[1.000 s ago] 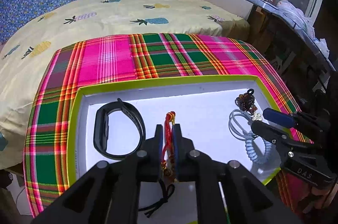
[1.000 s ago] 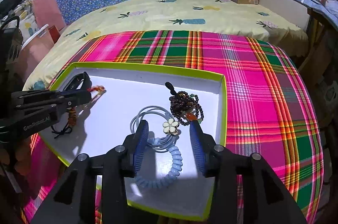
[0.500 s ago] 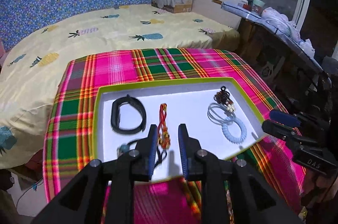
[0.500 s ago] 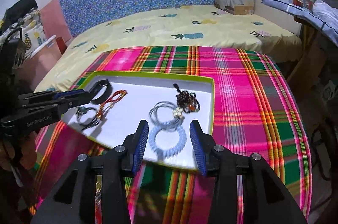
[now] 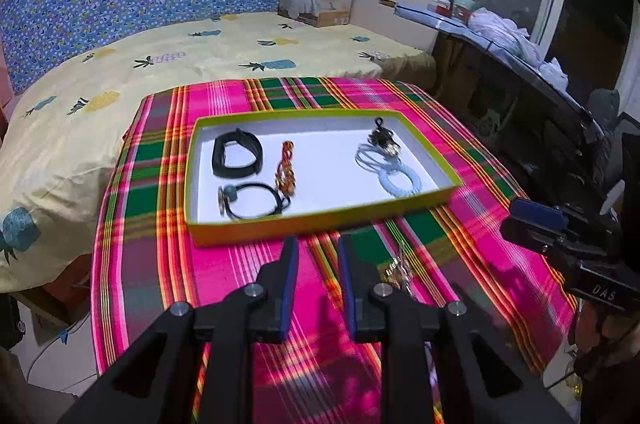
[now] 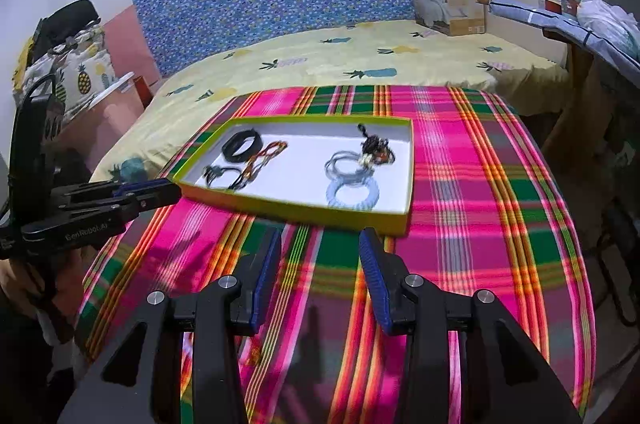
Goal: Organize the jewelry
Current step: 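Reach down and grasp the lavender coil bracelet with the left tool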
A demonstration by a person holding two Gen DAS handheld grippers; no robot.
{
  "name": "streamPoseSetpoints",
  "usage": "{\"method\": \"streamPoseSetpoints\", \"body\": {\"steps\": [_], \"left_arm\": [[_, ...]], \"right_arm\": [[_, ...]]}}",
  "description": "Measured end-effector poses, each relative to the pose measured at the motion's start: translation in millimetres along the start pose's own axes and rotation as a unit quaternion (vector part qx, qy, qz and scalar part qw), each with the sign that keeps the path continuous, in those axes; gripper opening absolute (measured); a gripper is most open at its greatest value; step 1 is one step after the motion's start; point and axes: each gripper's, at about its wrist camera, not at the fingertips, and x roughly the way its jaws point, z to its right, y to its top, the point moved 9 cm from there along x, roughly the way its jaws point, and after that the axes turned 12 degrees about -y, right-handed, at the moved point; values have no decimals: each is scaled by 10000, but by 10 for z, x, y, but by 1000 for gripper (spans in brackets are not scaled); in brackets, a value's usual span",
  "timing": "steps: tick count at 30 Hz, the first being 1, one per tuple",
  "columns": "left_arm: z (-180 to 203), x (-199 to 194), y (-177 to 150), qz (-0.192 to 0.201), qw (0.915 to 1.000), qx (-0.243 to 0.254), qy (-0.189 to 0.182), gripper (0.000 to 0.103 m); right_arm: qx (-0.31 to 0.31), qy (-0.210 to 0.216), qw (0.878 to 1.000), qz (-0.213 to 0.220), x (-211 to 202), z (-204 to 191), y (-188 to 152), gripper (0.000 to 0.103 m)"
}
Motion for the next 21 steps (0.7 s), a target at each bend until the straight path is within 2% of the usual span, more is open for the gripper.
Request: {"method": "streamPoseSetpoints", "body": {"steps": [10,21], "left_arm": [[209,-152,-308,-29,9999,-24,-165,21],[376,-151,-526,-165,9995,51,-272,21]], "right_arm": [[-61,145,9998,-100,-174,-137,-342,42],[-58,155,9998,-103,-239,-171,-431,38]]}}
